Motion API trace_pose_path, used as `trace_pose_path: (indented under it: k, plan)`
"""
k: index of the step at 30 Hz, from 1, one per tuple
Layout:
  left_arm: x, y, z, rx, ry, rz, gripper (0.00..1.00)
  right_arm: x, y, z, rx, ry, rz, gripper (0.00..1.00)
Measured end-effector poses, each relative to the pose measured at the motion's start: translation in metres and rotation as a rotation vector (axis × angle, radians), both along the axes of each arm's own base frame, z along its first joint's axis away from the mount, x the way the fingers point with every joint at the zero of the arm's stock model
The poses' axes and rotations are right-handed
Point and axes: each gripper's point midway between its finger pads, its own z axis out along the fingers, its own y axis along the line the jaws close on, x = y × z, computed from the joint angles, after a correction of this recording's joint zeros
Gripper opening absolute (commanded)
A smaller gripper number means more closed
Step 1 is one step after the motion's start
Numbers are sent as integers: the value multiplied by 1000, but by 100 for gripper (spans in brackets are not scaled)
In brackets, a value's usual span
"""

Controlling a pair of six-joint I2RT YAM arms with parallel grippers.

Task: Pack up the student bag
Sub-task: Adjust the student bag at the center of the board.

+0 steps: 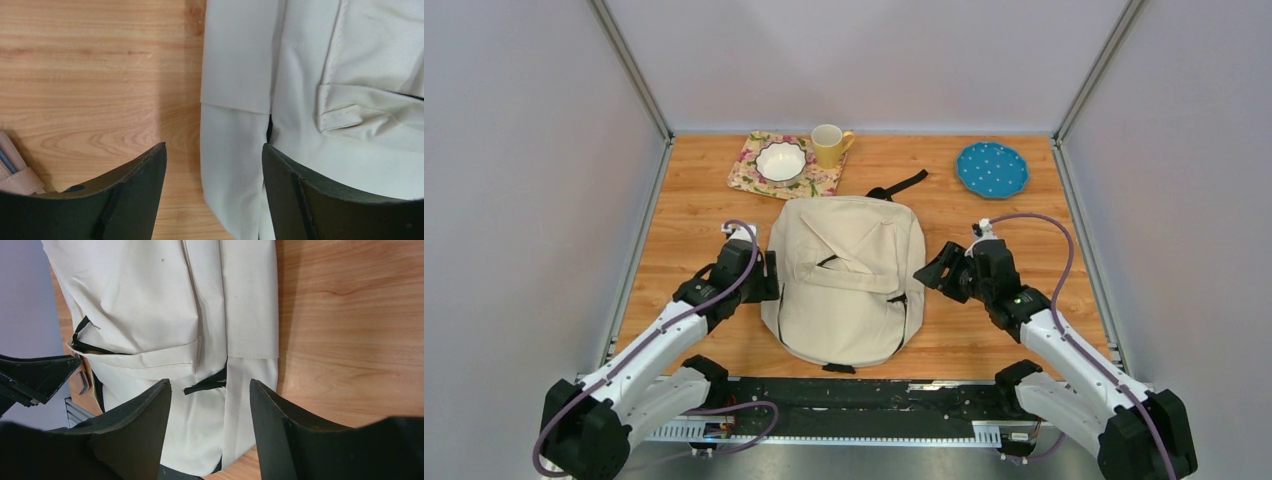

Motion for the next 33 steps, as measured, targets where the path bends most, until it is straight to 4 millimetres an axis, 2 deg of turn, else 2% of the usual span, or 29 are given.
trace_pose_path:
  k: [5,7,11,20,22,23,24,28,29,32,33]
  plan:
    - [-13,2,-14,-64,29,2,78,-16,-7,-16,-8,35,8,63]
    - [-20,-4,-21,-99,53,-16,78,-29,-8,-32,-3,87,24,63]
    - [-31,-14,-33,-157,98,-46,79,-44,-5,-48,22,152,46,63]
    - [-47,-45,-57,-326,173,-133,79,-63,7,-69,132,252,68,62]
    - [-47,-57,-55,-377,188,-171,79,-62,9,-72,133,267,65,60]
    - [-46,-64,-55,-405,197,-192,79,-61,9,-74,130,277,62,49]
    - [-45,-70,-54,-430,204,-211,79,-61,9,-76,126,288,60,45]
    - [-43,-89,-52,-508,238,-267,79,-50,6,-75,101,278,22,41]
    - [-42,-91,-51,-517,240,-273,79,-48,4,-74,97,267,13,43]
    - [-41,-97,-50,-535,266,-293,79,-43,-3,-65,85,217,-28,60]
    - [-40,-99,-50,-531,279,-296,79,-43,-6,-60,84,197,-39,62]
